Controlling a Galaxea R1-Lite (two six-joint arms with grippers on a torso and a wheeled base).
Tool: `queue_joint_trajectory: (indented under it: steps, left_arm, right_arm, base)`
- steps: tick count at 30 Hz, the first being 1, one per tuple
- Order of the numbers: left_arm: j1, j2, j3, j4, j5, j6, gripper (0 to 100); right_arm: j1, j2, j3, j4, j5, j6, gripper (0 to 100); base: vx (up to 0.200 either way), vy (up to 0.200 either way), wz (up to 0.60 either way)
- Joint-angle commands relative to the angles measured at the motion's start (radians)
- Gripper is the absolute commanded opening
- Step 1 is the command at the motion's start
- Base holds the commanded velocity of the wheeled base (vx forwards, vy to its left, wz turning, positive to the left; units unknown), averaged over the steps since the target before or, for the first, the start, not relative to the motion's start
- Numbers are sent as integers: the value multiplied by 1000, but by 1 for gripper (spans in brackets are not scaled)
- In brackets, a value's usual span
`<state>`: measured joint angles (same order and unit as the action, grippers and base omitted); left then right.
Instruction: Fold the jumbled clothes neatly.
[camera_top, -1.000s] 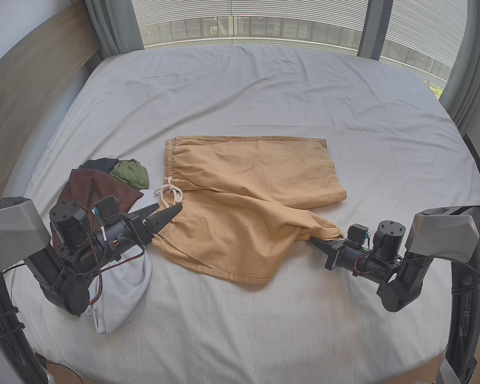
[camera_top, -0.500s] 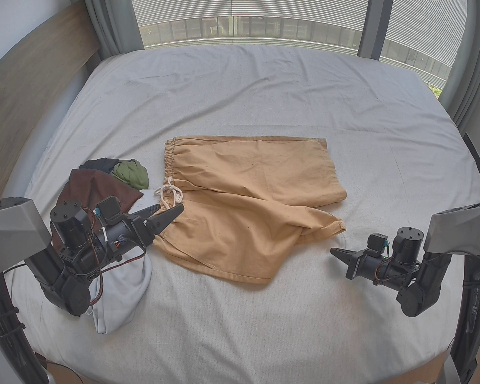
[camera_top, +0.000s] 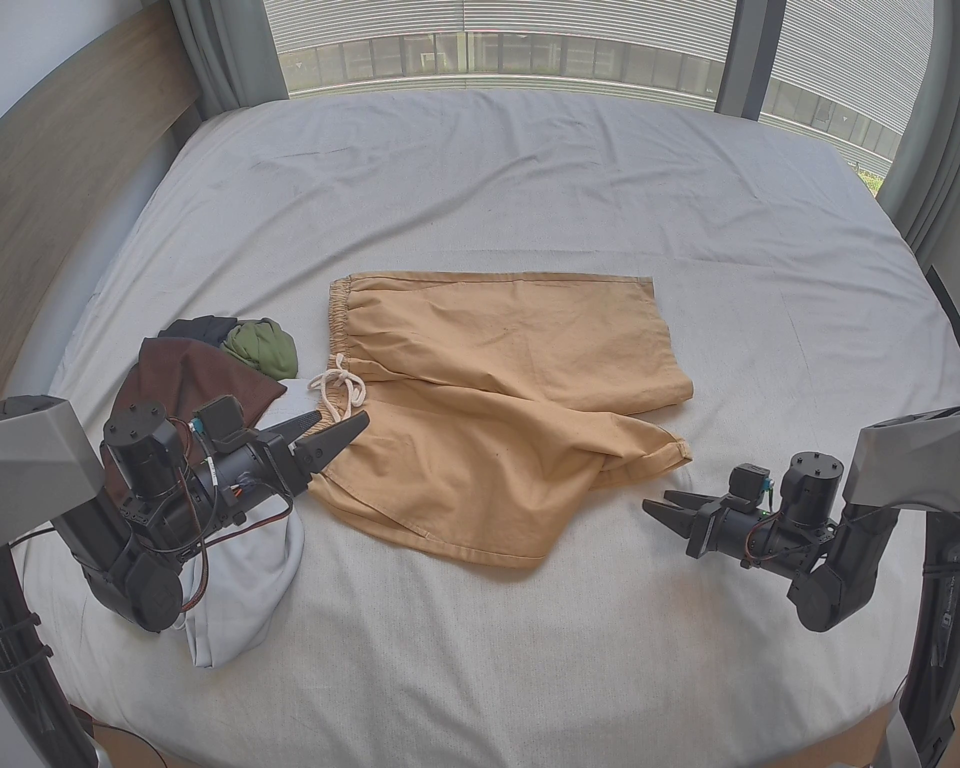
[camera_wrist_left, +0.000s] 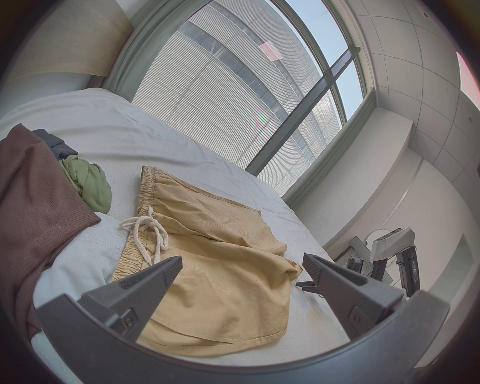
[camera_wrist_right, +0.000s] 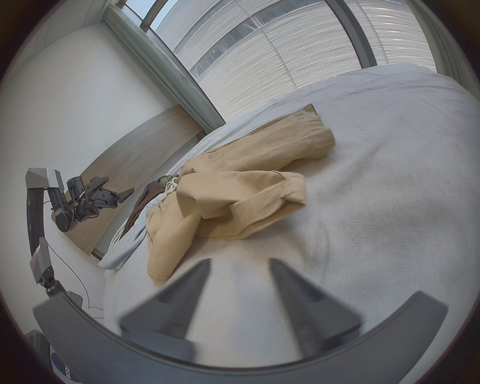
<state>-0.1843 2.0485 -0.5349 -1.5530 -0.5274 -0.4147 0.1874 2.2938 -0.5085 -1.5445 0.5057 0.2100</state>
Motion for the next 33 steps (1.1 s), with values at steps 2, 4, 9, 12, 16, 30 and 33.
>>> queue_joint_trajectory:
  steps: [2, 4, 9, 12, 16, 30, 33]
  left_arm:
    - [0, 1, 0, -1, 0, -1, 100]
    - [0, 1, 0, -1, 0, -1, 100]
    - [0, 1, 0, -1, 0, -1, 100]
    - [0, -1, 0, -1, 0, -1, 100]
    - [0, -1, 0, -1, 0, -1, 100]
    - [0, -2, 0, -1, 0, 1, 100]
    - [2, -4, 0, -1, 0, -1, 100]
  right_arm:
    - [37, 59, -99, 1, -15, 5, 100]
    - [43, 82, -139, 1, -36, 5, 100]
    - [50, 141, -222, 1, -59, 3, 100]
    - [63, 145, -226, 1, -58, 3, 100]
    - [79, 144, -242, 0, -58, 5, 0]
    - [99, 84, -222, -2, -61, 8, 0]
    - [92, 29, -163, 1, -59, 8, 0]
  base:
    - [0, 0, 0]
    - [0, 0, 0]
    - [0, 0, 0]
    - [0, 0, 0]
    - [0, 0, 0]
    - [0, 0, 0]
    - [0, 0, 0]
